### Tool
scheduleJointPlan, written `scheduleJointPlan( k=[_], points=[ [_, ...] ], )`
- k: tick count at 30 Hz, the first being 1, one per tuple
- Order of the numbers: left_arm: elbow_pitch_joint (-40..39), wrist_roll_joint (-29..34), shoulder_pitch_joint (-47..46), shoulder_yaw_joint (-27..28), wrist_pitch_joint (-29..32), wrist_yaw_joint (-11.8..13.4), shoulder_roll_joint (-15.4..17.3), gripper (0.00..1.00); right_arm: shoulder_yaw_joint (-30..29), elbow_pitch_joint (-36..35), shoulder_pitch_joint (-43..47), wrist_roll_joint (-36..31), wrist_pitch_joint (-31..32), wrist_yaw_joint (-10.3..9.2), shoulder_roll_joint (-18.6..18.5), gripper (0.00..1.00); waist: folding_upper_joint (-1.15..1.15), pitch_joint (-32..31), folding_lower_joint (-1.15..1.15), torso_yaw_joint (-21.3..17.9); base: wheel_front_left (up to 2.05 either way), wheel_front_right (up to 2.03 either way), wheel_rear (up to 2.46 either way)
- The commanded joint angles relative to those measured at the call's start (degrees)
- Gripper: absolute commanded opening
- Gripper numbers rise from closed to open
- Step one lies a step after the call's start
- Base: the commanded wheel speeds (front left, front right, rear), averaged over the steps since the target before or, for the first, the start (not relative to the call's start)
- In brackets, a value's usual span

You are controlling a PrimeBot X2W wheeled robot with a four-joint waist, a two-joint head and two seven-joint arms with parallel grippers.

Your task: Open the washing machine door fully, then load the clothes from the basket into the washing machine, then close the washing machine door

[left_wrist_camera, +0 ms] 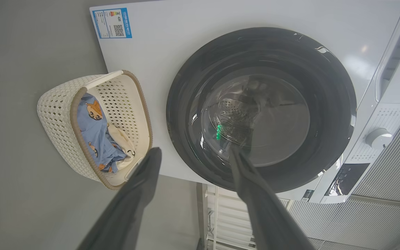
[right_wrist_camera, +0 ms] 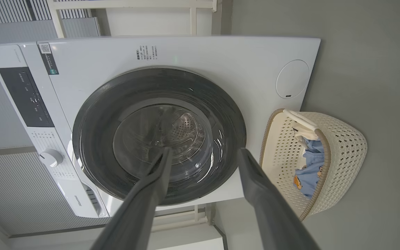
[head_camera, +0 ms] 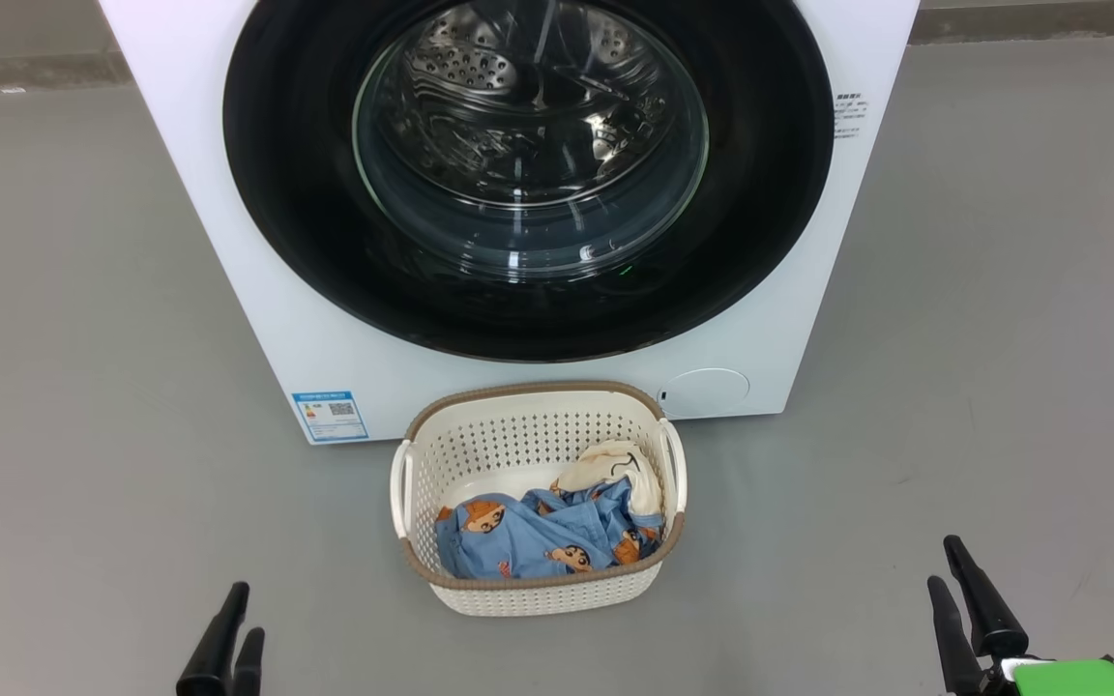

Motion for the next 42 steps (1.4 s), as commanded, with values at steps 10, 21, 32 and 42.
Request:
scheduleJointPlan(
  k=[10,21,32,42],
  points=[
    [-2.0,0.8,-1.6,-0.8,-1.8,-0.2,0.9,1.0,0.7,-2.6,-1.3,-1.4,-1.8,0.12,-0.4,1.0,0.0,-0.2,0.02,-0.1,0.0,0.0,0.0],
    [-2.6,4.0,-1.9,-0.6,-3.8,0.1,1.0,1.0,1.1,-4.0,-1.6,-5.0,-3.8,0.22,-0.5,1.0,0.0,-0.4,0.0,-0.1,0.0,0.0,0.0],
    [-6.3,8.9,-1.9,0.5,-5.7,0.7,1.2,1.0,1.1,-7.4,-1.8,-10.8,-5.6,0.3,-0.6,1.0,0.0,-0.7,0.0,-0.1,0.0,0.0,0.0],
    [-11.5,16.4,-2.0,0.1,-7.3,3.6,1.3,1.0,1.3,-10.0,-2.0,-17.6,-7.3,0.38,-0.7,1.0,0.0,-0.9,0.0,0.1,0.0,0.0,0.0]
  ],
)
